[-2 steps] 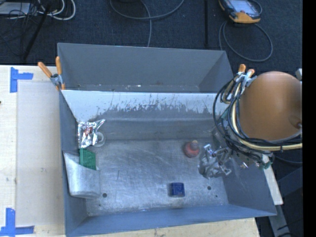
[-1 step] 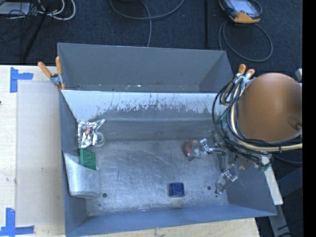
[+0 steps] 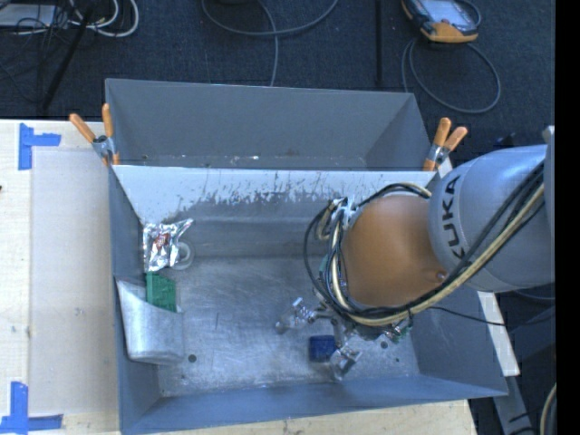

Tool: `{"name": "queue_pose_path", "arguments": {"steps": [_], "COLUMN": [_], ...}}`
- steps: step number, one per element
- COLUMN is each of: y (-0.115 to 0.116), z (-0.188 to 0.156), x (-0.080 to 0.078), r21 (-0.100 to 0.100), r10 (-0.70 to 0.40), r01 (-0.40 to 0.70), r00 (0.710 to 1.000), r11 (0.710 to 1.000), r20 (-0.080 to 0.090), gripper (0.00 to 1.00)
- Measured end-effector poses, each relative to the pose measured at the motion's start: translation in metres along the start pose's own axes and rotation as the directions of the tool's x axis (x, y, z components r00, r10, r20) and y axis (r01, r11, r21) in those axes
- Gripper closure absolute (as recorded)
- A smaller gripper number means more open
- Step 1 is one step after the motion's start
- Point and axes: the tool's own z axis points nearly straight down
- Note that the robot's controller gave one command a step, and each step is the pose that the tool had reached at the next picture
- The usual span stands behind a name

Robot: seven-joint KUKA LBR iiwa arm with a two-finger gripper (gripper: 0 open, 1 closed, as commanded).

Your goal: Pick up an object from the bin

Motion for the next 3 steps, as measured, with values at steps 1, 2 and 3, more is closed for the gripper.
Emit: {"name": "queue_pose_path", "arguments": {"steps": [1,2,3], "y": [-0.002,-0.05,-0.051], "z": [-0.004,-0.135,-0.032], "x": [0.0,0.011,0.03], "r21": [0.004,0.014,-0.001], "r10": [0.003,-0.094,-0.188], "r01": [-0.003,0.093,0.188], "r00": [1.0,0.996,0.982], "r11": [1.0,0.996,0.982], "r20": [0.004,0.01,-0.002], "gripper": [1.0,1.0,1.0]}}
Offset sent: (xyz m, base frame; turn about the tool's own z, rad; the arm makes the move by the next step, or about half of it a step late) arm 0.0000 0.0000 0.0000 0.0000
